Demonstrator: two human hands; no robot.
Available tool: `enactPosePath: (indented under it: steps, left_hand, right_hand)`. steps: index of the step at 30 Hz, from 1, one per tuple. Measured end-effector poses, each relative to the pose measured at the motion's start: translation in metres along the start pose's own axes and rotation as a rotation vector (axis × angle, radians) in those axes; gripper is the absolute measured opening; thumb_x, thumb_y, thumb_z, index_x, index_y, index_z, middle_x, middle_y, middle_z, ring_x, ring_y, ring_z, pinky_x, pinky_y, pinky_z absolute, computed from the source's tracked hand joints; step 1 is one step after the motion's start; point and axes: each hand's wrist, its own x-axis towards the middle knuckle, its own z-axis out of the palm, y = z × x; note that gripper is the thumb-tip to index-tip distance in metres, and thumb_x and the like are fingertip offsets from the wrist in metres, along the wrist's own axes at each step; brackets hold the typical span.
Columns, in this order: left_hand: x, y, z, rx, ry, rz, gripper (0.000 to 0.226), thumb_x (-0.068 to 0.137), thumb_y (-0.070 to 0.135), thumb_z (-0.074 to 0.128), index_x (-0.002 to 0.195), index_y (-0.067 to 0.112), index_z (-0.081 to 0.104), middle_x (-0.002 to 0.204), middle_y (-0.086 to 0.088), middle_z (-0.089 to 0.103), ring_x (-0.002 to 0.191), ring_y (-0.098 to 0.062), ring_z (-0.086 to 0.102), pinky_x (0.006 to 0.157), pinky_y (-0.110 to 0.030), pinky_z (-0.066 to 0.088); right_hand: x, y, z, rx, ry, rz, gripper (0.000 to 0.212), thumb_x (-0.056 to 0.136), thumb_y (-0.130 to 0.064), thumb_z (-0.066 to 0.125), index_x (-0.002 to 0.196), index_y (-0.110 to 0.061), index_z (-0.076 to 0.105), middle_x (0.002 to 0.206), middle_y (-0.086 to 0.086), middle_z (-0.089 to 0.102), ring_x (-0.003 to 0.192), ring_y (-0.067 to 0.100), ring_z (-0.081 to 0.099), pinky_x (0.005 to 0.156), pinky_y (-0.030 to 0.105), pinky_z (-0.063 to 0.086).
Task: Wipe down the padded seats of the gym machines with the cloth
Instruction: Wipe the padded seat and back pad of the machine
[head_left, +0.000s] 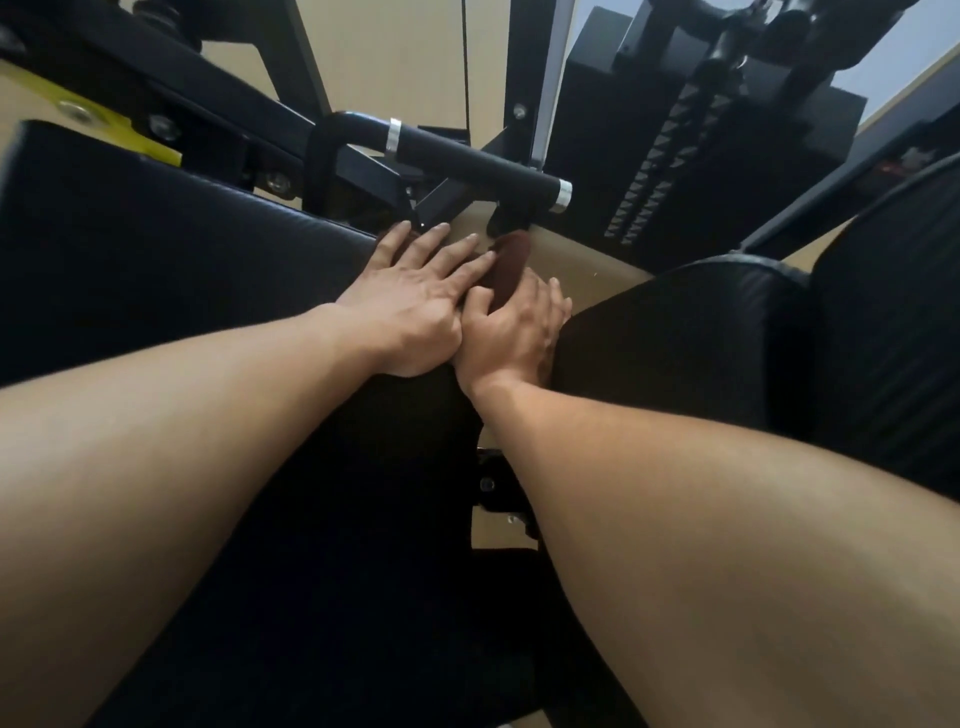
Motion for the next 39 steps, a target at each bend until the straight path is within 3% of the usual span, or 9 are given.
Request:
enactPosePath:
  steps: [11, 17, 23, 25, 27, 30, 33, 36, 39]
  left_hand:
    - [-0.018, 0.015, 0.014, -0.016, 0.105, -0.077, 0.063, 0.101, 0.043, 0.015, 0.16, 0.028, 0.0, 0.17, 0.004, -0.004, 0.155, -0.019, -0.017, 0.123, -0.049, -0.016]
    - [-0.043, 0.023, 0.025, -0.023, 0.108, -0.055, 0.065, 0.101, 0.04, 0.017, 0.16, 0.026, -0.006, 0.169, 0.004, -0.013, 0.153, -0.019, -0.021, 0.123, -0.048, -0.015]
    - [-0.102, 0.037, 0.051, -0.032, 0.081, -0.002, 0.064, 0.102, 0.046, 0.011, 0.159, 0.026, -0.01, 0.168, 0.005, -0.018, 0.152, -0.018, -0.024, 0.125, -0.047, -0.011]
    - [-0.125, 0.044, 0.059, -0.027, 0.056, 0.003, 0.064, 0.103, 0.046, 0.012, 0.159, 0.025, -0.012, 0.166, 0.005, -0.021, 0.151, -0.018, -0.026, 0.125, -0.047, -0.011]
    - [-0.147, 0.051, 0.07, -0.014, 0.051, 0.024, 0.064, 0.103, 0.046, 0.012, 0.156, 0.025, -0.017, 0.165, 0.005, -0.023, 0.15, -0.018, -0.029, 0.125, -0.046, -0.012]
    - [-0.18, 0.065, 0.085, -0.038, 0.049, 0.031, 0.064, 0.102, 0.047, 0.01, 0.154, 0.026, -0.021, 0.165, 0.004, -0.025, 0.148, -0.017, -0.033, 0.124, -0.046, -0.012]
    - [-0.211, 0.085, 0.097, -0.035, 0.035, -0.01, 0.065, 0.103, 0.046, 0.009, 0.156, 0.021, -0.02, 0.163, 0.001, -0.029, 0.146, -0.018, -0.037, 0.124, -0.047, -0.014]
    - [-0.233, 0.106, 0.106, -0.066, -0.001, -0.059, 0.067, 0.103, 0.047, 0.01, 0.154, 0.018, -0.022, 0.162, 0.0, -0.032, 0.143, -0.016, -0.042, 0.123, -0.047, -0.018]
    - [-0.242, 0.12, 0.113, -0.073, -0.038, -0.077, 0.069, 0.103, 0.046, 0.012, 0.153, 0.017, -0.025, 0.161, -0.001, -0.034, 0.142, -0.017, -0.045, 0.121, -0.047, -0.021]
  right_hand:
    - [0.0, 0.008, 0.0, -0.059, -0.036, -0.111, 0.052, 0.101, -0.03, 0.046, 0.147, -0.006, 0.043, 0.155, 0.012, 0.044, 0.154, 0.024, 0.017, 0.126, 0.038, -0.002]
    - [-0.029, 0.011, -0.017, 0.078, -0.118, -0.07, 0.059, 0.1, -0.026, 0.048, 0.156, -0.019, 0.032, 0.166, 0.0, 0.024, 0.156, 0.016, 0.003, 0.125, 0.038, 0.0]
    - [-0.1, 0.028, -0.021, 0.174, -0.085, 0.024, 0.064, 0.098, -0.014, 0.051, 0.158, -0.026, 0.029, 0.168, -0.003, 0.016, 0.156, 0.016, 0.004, 0.127, 0.044, 0.006]
    - [-0.122, 0.037, -0.017, 0.206, -0.074, 0.054, 0.067, 0.096, -0.007, 0.051, 0.157, -0.025, 0.03, 0.168, -0.002, 0.019, 0.156, 0.018, 0.008, 0.127, 0.045, 0.009]
    - [-0.147, 0.05, -0.015, 0.262, -0.08, 0.085, 0.067, 0.094, -0.002, 0.05, 0.155, -0.025, 0.036, 0.164, 0.001, 0.03, 0.154, 0.02, 0.021, 0.125, 0.044, 0.021]
    - [-0.182, 0.067, -0.018, 0.257, -0.116, 0.067, 0.062, 0.096, -0.007, 0.05, 0.153, -0.03, 0.04, 0.158, 0.001, 0.042, 0.148, 0.018, 0.036, 0.119, 0.044, 0.035]
    - [-0.206, 0.084, -0.032, 0.128, -0.151, -0.05, 0.06, 0.101, -0.008, 0.048, 0.155, -0.029, 0.037, 0.164, -0.007, 0.029, 0.154, 0.006, 0.015, 0.125, 0.028, 0.015]
    - [-0.222, 0.099, -0.045, 0.002, -0.205, -0.159, 0.058, 0.103, -0.009, 0.045, 0.156, -0.029, 0.033, 0.167, -0.007, 0.022, 0.152, -0.005, 0.001, 0.112, 0.004, -0.004]
    - [-0.234, 0.108, -0.053, -0.091, -0.259, -0.186, 0.059, 0.105, -0.012, 0.042, 0.159, -0.028, 0.025, 0.169, -0.007, 0.01, 0.148, -0.009, -0.008, 0.105, -0.001, -0.009]
